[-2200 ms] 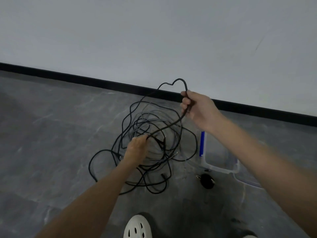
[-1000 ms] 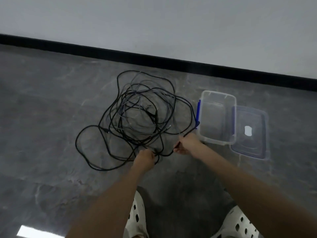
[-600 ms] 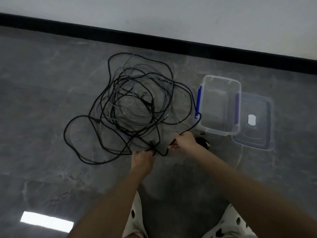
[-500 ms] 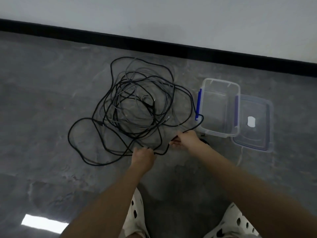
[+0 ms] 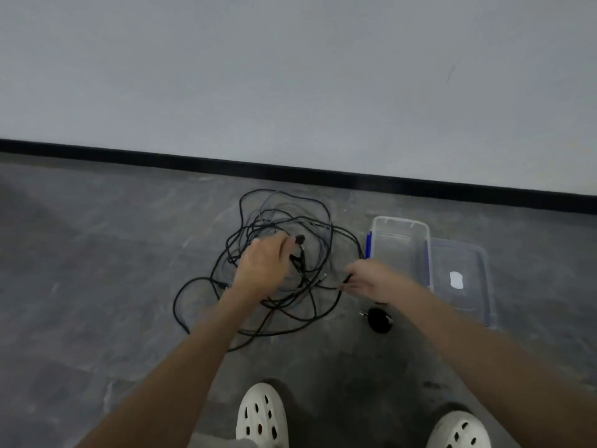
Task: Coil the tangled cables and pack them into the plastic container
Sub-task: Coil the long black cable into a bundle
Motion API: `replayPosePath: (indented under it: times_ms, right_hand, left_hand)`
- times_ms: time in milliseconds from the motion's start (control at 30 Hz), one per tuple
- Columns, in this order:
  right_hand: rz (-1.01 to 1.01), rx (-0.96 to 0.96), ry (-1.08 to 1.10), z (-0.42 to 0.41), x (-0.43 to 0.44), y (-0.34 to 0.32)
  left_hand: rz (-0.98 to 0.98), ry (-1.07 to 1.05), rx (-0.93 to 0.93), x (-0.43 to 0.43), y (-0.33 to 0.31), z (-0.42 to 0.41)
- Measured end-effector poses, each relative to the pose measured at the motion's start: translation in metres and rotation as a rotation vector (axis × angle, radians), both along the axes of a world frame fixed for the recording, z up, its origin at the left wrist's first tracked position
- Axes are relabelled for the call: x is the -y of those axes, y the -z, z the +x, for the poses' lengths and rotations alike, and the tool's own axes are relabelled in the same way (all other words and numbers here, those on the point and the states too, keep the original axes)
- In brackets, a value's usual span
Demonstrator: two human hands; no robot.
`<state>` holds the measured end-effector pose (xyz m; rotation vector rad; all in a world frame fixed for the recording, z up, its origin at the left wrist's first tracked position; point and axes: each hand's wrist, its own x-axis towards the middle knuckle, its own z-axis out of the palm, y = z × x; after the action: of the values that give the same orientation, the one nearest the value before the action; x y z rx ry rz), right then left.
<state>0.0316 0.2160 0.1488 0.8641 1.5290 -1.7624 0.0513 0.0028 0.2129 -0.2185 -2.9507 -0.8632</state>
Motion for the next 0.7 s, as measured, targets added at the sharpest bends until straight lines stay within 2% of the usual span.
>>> replayPosePath:
  times_ms: [133, 233, 300, 367, 433, 567, 700]
  right_hand:
    - [0.123, -0.005, -0.184, 0.031, -0.006, -0.024]
    - [0.207, -0.020, -0.304, 0.054, -0.007, -0.028]
    - [0.384, -0.070, -0.592, 0.065, -0.008, -0.034]
    - [0.569, -0.153, -0.843, 0.067, -0.005, -0.041]
    - [0.570, -0.266, -0.803, 0.059, -0.001, -0.051]
    - [0.398, -0.578, -0.466, 0.029, 0.006, -0.104]
    - [0.368, -0.920, -0.368, 0.015, 0.003, -0.166]
  left_hand:
    - [0.425, -0.175, -0.107, -0.003, -0.072, -0.016]
    - [0.817, -0.230, -0.060, -0.002, -0.115, -0.027]
    - [1.041, -0.237, -0.016, -0.001, -0.145, -0.033]
    - [1.171, -0.188, 0.023, -0.002, -0.169, -0.036]
    - [1.247, -0.107, 0.064, -0.008, -0.184, -0.037]
    - [1.311, 0.034, 0.170, -0.030, -0.197, -0.033]
    - [1.325, 0.158, 0.272, -0.053, -0.196, -0.024]
